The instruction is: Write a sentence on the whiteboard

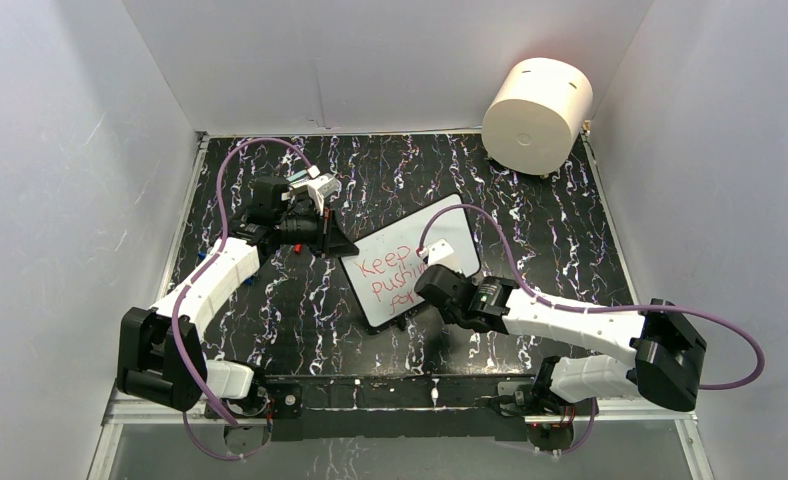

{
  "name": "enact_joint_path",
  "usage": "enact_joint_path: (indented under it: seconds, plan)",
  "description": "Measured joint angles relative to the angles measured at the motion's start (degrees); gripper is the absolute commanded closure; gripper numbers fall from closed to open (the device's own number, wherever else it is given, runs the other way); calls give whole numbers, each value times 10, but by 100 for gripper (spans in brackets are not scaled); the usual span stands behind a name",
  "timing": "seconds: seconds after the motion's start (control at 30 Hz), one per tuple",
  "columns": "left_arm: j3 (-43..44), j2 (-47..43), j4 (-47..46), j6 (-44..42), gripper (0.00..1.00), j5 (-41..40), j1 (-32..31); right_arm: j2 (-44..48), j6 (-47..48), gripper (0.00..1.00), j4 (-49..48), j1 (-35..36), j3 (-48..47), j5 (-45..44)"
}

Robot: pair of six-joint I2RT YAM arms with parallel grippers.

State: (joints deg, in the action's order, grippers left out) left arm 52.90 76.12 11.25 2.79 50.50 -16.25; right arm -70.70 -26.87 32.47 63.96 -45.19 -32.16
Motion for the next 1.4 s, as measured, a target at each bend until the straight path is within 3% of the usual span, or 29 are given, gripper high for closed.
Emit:
enact_joint_path:
  seconds: [1.4]
  plan:
    - [2,2,1,0,100,0,0,22,28,100,-25,-21,0,-2]
